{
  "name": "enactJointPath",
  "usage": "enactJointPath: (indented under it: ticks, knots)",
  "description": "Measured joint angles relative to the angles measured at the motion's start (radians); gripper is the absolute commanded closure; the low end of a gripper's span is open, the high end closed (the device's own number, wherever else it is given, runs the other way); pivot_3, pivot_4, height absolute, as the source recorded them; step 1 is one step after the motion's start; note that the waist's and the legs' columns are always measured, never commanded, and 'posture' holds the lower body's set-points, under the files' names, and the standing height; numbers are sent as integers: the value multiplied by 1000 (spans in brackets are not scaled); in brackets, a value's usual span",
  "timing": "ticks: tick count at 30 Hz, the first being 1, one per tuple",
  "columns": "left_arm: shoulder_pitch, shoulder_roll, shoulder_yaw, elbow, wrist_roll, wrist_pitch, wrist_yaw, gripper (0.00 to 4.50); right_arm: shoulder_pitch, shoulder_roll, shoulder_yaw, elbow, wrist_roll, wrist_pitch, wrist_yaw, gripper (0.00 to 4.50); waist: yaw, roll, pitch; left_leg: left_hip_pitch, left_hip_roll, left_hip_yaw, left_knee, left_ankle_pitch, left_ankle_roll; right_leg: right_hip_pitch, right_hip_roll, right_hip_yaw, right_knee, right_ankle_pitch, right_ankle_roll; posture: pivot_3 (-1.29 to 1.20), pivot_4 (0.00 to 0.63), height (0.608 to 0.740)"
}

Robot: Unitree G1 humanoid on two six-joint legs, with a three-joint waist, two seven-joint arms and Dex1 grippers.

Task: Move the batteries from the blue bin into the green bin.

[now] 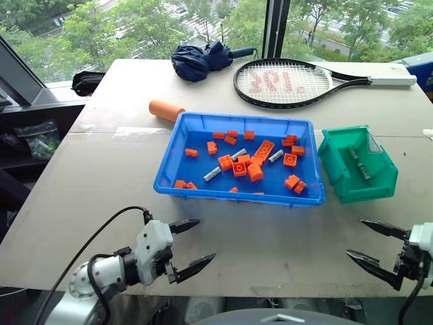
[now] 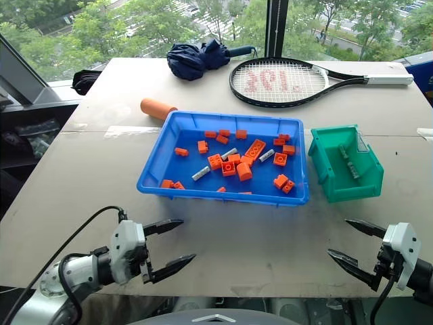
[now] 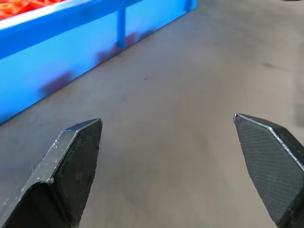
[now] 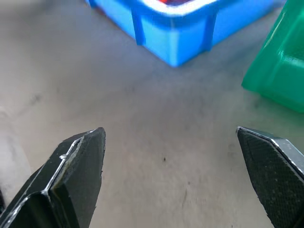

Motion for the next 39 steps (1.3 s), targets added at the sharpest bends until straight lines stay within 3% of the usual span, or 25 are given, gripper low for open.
enactJointPath:
  ticks: [4, 8, 14, 18, 20, 26, 29, 36, 39]
  knots:
    - [-68, 113, 111, -60, -178, 111, -52, 0, -53, -65, -34, -116, 149, 143, -28, 75, 1, 0, 0, 0, 0, -1, 0, 0, 0, 0, -1, -1, 0, -1, -1, 0, 150, 740]
    - [-229, 193, 153, -66, -277, 200, -66, 0, -202, -132, -11, -196, 232, 280, -115, 75, 0, 0, 0, 1, -1, 0, 1, 0, 0, 1, 2, -1, 0, 1, 1, 0, 150, 740]
    - [-467, 292, 162, 41, -301, 262, -118, 0, -615, -192, 228, -203, 124, 401, -262, 75, -14, 0, 1, 0, -1, -1, 0, 0, 0, -1, 3, -2, 2, 1, 2, 0, 150, 740]
    - [-560, 345, 167, 149, -267, 264, -184, 0, -935, -180, 480, -50, -89, 407, -270, 75, -25, -1, 2, -3, -2, -1, 0, 0, 0, -3, 3, -2, 1, 1, 2, 0, 150, 740]
    - [-590, 363, 169, 211, -239, 256, -227, 0, -1104, -114, 602, 88, -173, 380, -209, 75, -31, -2, 3, -3, -1, -1, 0, 0, 0, -4, 3, -2, 1, 1, 2, 0, 150, 740]
    - [-650, 390, 174, 251, -216, 252, -277, 0, -1388, 11, 846, 499, -392, 255, -25, 75, -25, -3, 3, -7, -1, 0, -1, 0, -1, -9, 2, -2, 1, 1, 2, 0, 150, 740]
    - [-669, 402, 182, 243, -216, 270, -278, 0, -1495, 123, 896, 757, -478, 198, 15, 75, -31, -3, 4, -7, -1, 1, -1, 1, -1, -9, 2, -1, 2, 1, 2, 0, 150, 740]
    - [-668, 414, 242, 217, -226, 310, -277, 0, -1634, 236, 923, 1087, -596, 132, 73, 75, -33, -3, 4, -7, -1, 1, -3, 3, -6, -11, 2, 0, 3, 1, 2, 0, 150, 740]
    - [-674, 414, 248, 201, -235, 321, -271, 0, -1673, 263, 923, 1167, -634, 119, 104, 982, -32, -3, 4, -7, -1, 1, -3, 3, -6, -11, 2, -1, 3, 1, 2, 0, 150, 740]
